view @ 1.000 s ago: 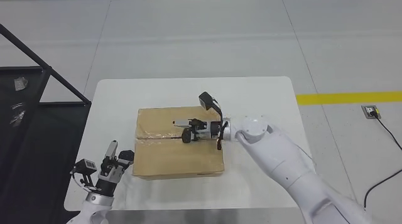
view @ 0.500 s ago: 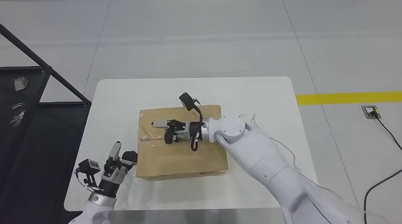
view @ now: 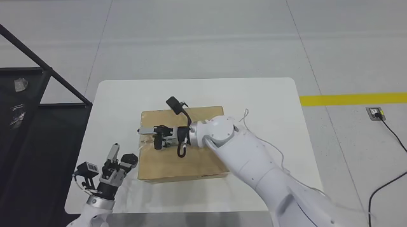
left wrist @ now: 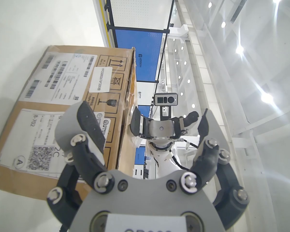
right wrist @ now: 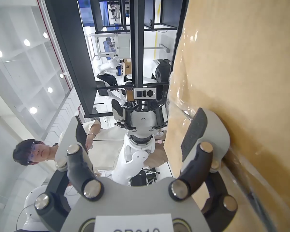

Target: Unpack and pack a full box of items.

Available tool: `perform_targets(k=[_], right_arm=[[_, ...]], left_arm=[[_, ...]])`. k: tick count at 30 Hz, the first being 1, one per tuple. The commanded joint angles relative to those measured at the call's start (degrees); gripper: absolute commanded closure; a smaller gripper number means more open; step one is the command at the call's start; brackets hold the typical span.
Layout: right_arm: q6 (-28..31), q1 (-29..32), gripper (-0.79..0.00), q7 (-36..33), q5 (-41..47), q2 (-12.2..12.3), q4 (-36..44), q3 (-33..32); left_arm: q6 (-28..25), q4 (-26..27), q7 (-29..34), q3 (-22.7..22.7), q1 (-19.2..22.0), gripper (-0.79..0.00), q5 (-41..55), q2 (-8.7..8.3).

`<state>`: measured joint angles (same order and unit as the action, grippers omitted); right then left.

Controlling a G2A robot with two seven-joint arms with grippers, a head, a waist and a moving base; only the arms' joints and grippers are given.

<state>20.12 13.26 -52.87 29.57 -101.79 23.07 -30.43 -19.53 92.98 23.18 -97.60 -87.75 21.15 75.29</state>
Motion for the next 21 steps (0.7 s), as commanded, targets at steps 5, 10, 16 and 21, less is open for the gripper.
perform_targets(k=[5,10,16,21], right_arm=[[0.34,-2.17,-0.785,-4.09,-0.77,-0.82,-3.82,-0.69],[2.19,-3.86,-0.785,-8.64,0.01,0.24,-6.99,-2.84],[4.82,-4.64,-0.785,-14.39,0.24,2.49,-8.53,-5.25],[6.17,-5.01,-0.785,-16.45,-1.88,4.69,-7.67,-6.49]], left_arm=[[0.17,-0.16,0.15,-0.31,0.16,-0.785,0.14,-0.17],[0.53,-0.17,0.06,-0.44,0.4,-0.785,0.29,-0.3],[0.74,-0.28,-0.16,0.23,0.85,-0.785,-0.21,-0.36],[0.86,-0.08,-0.73,0.87,1.04,-0.785,-0.81,-0.39]])
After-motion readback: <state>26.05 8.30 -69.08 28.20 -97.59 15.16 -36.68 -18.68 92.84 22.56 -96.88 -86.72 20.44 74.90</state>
